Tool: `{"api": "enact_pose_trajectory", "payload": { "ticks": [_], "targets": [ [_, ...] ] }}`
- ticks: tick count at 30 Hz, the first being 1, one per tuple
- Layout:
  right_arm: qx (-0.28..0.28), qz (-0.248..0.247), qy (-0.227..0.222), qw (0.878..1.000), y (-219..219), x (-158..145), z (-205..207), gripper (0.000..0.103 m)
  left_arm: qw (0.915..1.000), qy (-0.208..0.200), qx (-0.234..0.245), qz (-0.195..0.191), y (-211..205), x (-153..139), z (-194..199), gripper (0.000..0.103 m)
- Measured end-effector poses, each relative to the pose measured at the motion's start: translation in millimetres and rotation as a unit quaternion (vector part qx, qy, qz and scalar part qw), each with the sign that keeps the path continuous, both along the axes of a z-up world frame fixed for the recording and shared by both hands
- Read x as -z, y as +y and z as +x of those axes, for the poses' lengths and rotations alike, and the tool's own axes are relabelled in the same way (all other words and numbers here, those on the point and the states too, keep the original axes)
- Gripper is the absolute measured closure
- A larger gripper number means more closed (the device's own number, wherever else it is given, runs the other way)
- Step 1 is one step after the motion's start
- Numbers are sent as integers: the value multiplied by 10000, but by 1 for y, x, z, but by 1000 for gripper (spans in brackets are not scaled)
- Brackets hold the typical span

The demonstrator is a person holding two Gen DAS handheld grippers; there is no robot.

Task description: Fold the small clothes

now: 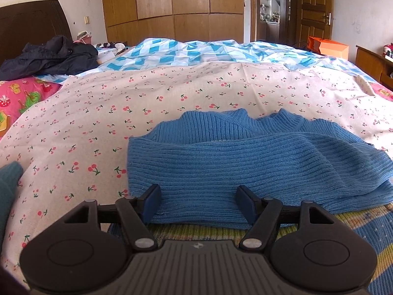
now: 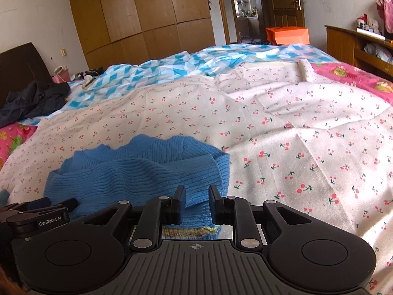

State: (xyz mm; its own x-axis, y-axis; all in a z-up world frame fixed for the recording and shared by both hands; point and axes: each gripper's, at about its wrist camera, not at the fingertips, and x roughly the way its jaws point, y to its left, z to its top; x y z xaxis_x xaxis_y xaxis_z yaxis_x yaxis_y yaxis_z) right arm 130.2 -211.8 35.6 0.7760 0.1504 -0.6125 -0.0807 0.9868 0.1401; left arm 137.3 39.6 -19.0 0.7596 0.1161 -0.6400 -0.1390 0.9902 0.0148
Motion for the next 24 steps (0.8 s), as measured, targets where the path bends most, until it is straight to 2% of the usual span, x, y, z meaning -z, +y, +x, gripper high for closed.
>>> {"api": "enact_pose_trajectory", "payload": {
  "ticks": [17,24],
  "targets": [
    [-195,-437,-271,9985,22,-16,8,79,9999,35,123,-102,6,1,2,30],
    [-301,-341,-329,9984,28,-11,30,77,9998,44,132,-149,7,2,3,29]
  ]
}}
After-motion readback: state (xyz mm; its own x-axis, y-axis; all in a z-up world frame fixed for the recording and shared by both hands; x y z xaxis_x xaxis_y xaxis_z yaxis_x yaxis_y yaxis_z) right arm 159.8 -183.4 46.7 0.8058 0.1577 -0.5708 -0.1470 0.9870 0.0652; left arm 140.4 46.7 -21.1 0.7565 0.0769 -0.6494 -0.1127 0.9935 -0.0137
